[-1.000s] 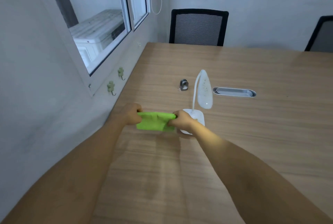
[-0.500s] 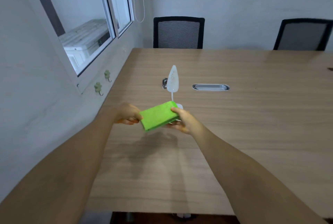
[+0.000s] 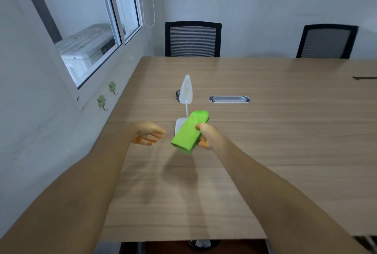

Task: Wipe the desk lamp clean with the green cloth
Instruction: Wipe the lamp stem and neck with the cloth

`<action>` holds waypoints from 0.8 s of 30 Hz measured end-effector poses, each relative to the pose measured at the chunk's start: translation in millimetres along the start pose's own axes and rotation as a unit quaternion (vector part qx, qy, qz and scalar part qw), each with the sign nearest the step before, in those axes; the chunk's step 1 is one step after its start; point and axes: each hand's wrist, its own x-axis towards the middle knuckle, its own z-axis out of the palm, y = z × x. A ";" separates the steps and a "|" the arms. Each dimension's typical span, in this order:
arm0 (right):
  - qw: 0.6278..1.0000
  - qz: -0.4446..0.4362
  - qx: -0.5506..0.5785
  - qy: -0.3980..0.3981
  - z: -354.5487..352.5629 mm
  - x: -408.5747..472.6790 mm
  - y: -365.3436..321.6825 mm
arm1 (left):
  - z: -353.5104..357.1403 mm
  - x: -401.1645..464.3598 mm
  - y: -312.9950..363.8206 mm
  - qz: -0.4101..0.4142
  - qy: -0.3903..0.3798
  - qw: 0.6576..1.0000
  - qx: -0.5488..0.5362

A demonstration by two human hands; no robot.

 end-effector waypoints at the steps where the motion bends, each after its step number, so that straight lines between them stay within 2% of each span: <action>1: 0.999 -0.026 -0.025 0.018 -8.2 -0.5 -11.6 | -3.9 -1.4 8.0 0.017 0.022 0.999 -0.016; 4: 0.984 -0.128 -0.112 0.058 -32.5 -4.4 -49.1 | -14.1 -7.2 42.3 0.089 0.073 0.991 -0.073; 7: 0.939 -0.231 -0.233 0.106 -39.9 -21.1 -85.1 | -17.7 -11.7 84.2 0.170 0.088 0.974 -0.123; 10: 0.850 -0.349 -0.363 0.154 -33.0 -43.0 -106.5 | -17.7 -11.3 115.8 0.212 0.077 0.965 -0.133; 12: 0.762 -0.445 -0.432 0.186 -23.7 -59.4 -110.2 | -15.8 -8.7 128.7 0.230 0.042 0.965 -0.121; 14: 0.690 -0.518 -0.468 0.191 -16.8 -63.4 -109.9 | -12.1 -4.2 137.3 0.241 0.005 0.965 -0.105; 16: 0.646 -0.548 -0.498 0.188 -12.7 -54.3 -106.3 | -10.7 -0.5 141.1 0.233 -0.010 0.965 -0.120; 18: 0.617 -0.559 -0.520 0.192 -8.6 -48.6 -103.0 | -12.1 3.4 142.0 0.226 -0.016 0.966 -0.124; 21: 0.593 -0.576 -0.535 0.174 -2.9 -54.7 -99.1 | -17.5 8.0 143.1 0.219 -0.005 0.969 -0.114; 24: 0.560 -0.599 -0.556 0.136 -4.8 -61.4 -98.0 | -18.9 7.6 145.7 0.228 -0.031 0.970 -0.082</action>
